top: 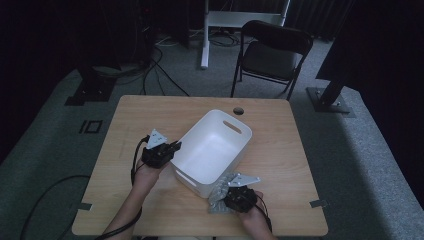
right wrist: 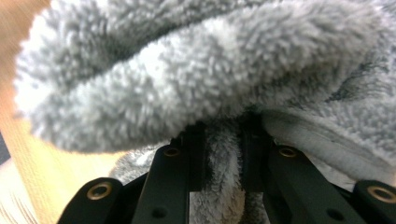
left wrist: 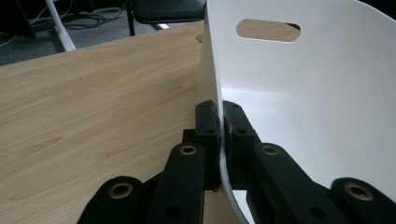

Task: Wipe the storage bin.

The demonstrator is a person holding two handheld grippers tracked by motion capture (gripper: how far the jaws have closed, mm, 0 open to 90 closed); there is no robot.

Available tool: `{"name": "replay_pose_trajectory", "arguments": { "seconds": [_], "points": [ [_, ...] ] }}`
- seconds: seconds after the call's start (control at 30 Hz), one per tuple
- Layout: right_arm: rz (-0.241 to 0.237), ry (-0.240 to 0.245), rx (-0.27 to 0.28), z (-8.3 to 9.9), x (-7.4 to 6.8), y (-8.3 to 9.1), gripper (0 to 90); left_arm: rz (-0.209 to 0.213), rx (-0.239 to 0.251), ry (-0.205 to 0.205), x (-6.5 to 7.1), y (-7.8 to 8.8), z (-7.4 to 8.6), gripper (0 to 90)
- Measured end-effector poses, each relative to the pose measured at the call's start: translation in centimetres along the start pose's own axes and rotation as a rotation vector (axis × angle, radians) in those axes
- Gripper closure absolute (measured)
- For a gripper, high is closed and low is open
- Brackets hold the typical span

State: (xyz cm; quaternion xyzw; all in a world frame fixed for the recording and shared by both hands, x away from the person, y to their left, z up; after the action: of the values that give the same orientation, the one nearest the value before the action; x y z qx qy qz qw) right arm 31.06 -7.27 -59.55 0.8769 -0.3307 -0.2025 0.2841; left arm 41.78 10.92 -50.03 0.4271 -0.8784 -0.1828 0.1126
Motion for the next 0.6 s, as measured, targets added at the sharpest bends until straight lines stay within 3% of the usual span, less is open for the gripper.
{"name": "replay_pose_trajectory", "arguments": {
  "seconds": [0.13,0.3,0.4,0.6],
  "points": [
    [-0.019,-0.005,-0.020,0.1,0.1,0.1,76.1,-0.005,-0.001,-0.002,0.0,0.0,0.0,86.5],
    [-0.027,0.052,-0.019,-0.5,0.5,1.2,76.1,-0.002,0.002,-0.001,-0.1,0.0,0.0,86.5],
    [-0.001,0.034,0.048,-2.0,1.7,2.8,76.1,0.002,0.004,0.003,0.0,0.0,0.0,86.5],
    [0.037,-0.002,0.236,-6.0,3.5,7.7,76.1,0.003,0.006,0.011,0.1,-0.1,0.0,86.5]
  ]
}}
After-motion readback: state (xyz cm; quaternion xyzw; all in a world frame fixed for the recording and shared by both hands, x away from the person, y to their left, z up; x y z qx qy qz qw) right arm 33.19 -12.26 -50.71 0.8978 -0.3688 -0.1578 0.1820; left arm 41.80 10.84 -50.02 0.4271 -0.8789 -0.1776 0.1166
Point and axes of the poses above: each handheld gripper's, and its own axes: y roughly backward along the jaws, z roughly out of its underside, x roughly to its right, the point moved 10 cm from there along -y, roughly forward along the jaws, and after that the axes turned 3 degrees about x, right-handed, at the moved point
